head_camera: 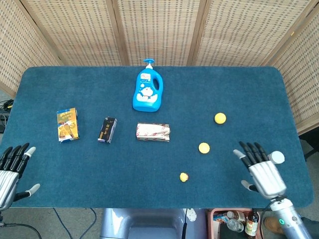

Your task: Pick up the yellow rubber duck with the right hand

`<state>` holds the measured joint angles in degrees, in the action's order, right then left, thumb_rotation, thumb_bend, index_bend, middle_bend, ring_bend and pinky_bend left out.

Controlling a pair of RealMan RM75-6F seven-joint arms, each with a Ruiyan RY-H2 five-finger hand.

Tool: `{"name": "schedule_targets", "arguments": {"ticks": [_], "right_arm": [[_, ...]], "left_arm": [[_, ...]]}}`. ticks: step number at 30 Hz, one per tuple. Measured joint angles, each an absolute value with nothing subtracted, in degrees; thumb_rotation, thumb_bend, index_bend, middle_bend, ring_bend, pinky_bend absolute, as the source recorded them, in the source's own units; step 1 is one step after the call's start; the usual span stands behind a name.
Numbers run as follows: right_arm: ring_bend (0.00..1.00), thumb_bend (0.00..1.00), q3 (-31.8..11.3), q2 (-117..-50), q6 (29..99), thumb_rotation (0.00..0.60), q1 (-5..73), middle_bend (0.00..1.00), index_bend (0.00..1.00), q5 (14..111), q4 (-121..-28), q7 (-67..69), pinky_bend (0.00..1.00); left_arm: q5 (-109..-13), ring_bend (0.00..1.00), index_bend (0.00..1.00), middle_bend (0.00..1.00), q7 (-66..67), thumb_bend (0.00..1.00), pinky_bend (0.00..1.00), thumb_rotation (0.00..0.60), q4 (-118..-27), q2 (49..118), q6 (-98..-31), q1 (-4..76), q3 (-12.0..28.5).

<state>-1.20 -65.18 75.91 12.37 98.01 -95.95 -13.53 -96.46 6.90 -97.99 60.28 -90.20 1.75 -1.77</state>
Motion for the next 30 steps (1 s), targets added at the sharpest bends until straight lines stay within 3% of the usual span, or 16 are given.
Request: {"name": "schedule_targets", "arguments": {"ticks": [4,13,21,30], "right_arm": [[0.0,0.14,-1.06,-69.27,68.72,0.6,19.11,0.0,0.31,102.9,-93.86,-17.41,0.0],[0.0,0.18,-1.93,-77.08,56.14,0.6,28.16,0.0,0.32,102.54,-91.94,-17.85,0.0],[0.0,0.28,-2.9,-81.81,49.79,0.6,31.74,0.0,0.34,98.9,-90.44,-21.45,0.0],[0.0,0.29,-3.81,-86.46,46.69,0.6,34.22,0.0,0.34,94.48,-88.13,-23.68,0.0]], "left_arm": [[-95.01,0.0,0.0,0.0,7.79,0.0,0.0,0.6,-97.87,60.92,-88.38,2.5,-1.25],[-92.26,0.0,0.0,0.0,7.72,0.0,0.0,0.6,-98.29,60.94,-86.24,3.68,-0.14],[-90.25,0.0,0.0,0.0,6.54,0.0,0.0,0.6,-98.37,60.36,-84.7,4.36,0.38],[-89.51,0.0,0.0,0.0,6.02,0.0,0.0,0.6,-98.85,59.78,-84.42,4.47,0.45]]}}
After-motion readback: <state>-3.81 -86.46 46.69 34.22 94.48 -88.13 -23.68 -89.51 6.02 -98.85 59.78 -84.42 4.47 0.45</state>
